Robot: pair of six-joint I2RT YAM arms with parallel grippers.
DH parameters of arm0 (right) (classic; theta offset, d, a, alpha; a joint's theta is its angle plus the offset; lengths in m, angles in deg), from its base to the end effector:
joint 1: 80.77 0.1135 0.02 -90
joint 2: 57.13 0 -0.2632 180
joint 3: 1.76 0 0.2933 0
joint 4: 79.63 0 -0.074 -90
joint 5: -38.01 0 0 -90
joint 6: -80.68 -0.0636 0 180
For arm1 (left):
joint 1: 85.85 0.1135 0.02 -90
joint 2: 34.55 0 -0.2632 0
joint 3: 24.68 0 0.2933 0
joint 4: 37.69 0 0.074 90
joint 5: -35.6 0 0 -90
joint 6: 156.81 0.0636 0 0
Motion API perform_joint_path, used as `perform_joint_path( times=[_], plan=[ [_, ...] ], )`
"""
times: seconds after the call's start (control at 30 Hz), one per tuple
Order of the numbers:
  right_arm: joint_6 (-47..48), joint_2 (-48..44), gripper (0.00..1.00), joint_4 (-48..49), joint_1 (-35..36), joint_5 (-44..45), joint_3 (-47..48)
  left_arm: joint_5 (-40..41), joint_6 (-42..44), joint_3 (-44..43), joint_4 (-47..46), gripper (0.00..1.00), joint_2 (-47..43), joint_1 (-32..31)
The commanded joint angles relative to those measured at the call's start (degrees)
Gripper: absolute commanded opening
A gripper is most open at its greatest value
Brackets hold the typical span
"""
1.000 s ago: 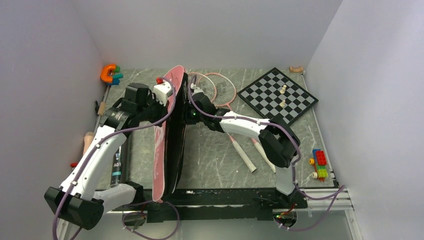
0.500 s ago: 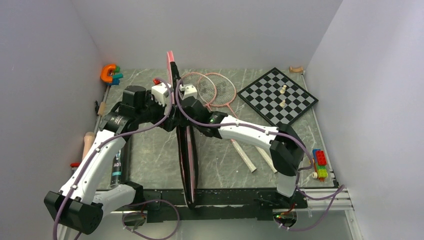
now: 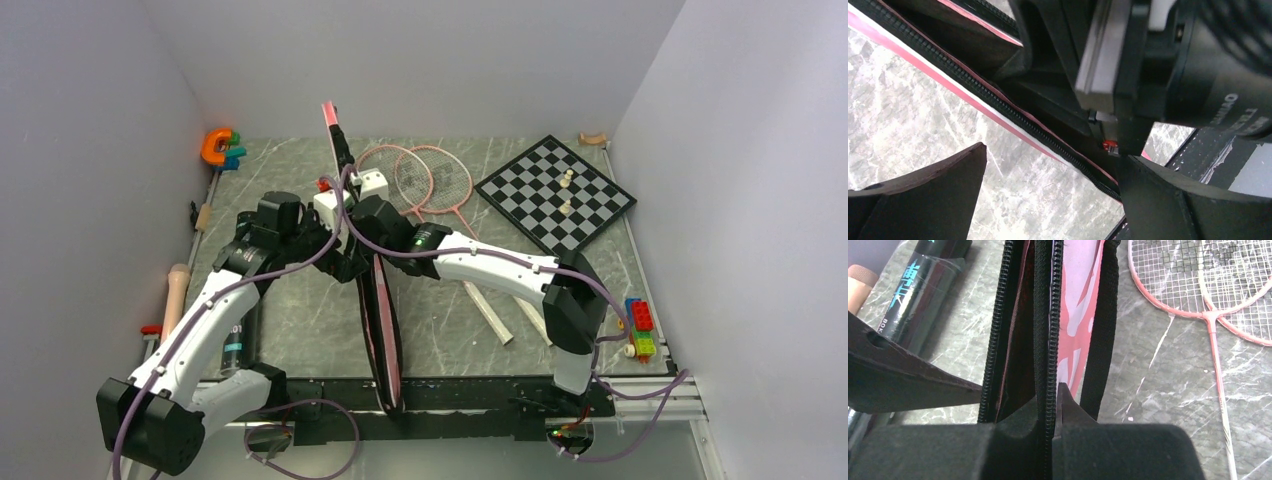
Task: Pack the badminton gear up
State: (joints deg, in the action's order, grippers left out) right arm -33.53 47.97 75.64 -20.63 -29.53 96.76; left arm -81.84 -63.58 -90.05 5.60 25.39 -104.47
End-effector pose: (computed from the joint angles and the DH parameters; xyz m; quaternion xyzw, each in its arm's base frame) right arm 0.2667 0.4158 0.2650 -0.1729 0.8427 0.1969 0.4702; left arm 0.2590 -0.1182 0.2890 0.2677 0.8371 -0.2683 0.3946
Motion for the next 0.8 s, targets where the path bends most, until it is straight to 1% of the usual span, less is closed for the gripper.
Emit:
perform_joint_path(
  times=[0.0, 0.07, 0.2, 0.37, 0.4, 0.47, 0.53, 0.57, 0.63, 0.7, 0.77],
  plan=[
    [-0.4, -2.1, 0.00, 1.4, 0.4, 1.4, 5.3, -2.9, 0.4, 1.4, -3.0, 0.99, -1.8, 0.1],
    [-0.2, -2.3, 0.00, 1.3, 0.3, 1.7, 5.5, -1.3, 1.2, 0.9, -1.8, 0.93, -1.4, 0.1],
    [-0.6, -2.9, 0.00, 1.0, 0.1, 2.1, 5.0, 1.9, 1.5, -0.3, 0.5, 0.66, -0.6, 0.8],
    [-2.2, -4.2, 0.00, 1.5, -0.1, 0.9, 2.5, 5.0, 1.0, 0.5, -0.9, 0.30, -1.9, 2.8],
    [-2.6, -4.6, 0.00, 1.9, -0.1, 0.5, 1.8, 6.1, 1.1, 0.6, -1.4, 0.25, -2.3, 3.4],
    [-3.0, -5.4, 0.00, 2.7, -0.1, -0.4, 0.2, 6.7, 0.9, 0.9, -2.5, 0.25, -3.1, 4.3],
    [-3.2, -6.1, 0.00, 4.0, -0.1, -1.9, -1.4, 6.5, 0.7, 0.8, -2.9, 0.28, -3.1, 5.0],
    [-3.4, -6.5, 0.00, 5.0, -0.1, -2.5, -2.1, 6.2, 0.8, 0.5, -2.7, 0.31, -3.0, 5.1],
    [-3.6, -7.1, 0.00, 6.4, -0.1, -4.0, -3.5, 5.4, 0.6, 0.1, -2.7, 0.44, -2.4, 5.3],
    [-3.7, -7.7, 0.00, 8.0, -0.1, -5.9, -4.9, 4.8, 0.3, -0.1, -2.8, 0.54, -1.9, 5.5],
    [-4.0, -8.1, 0.00, 9.2, 0.0, -7.4, -6.0, 4.4, -0.1, -0.1, -3.2, 0.62, -1.2, 6.0]
  ],
)
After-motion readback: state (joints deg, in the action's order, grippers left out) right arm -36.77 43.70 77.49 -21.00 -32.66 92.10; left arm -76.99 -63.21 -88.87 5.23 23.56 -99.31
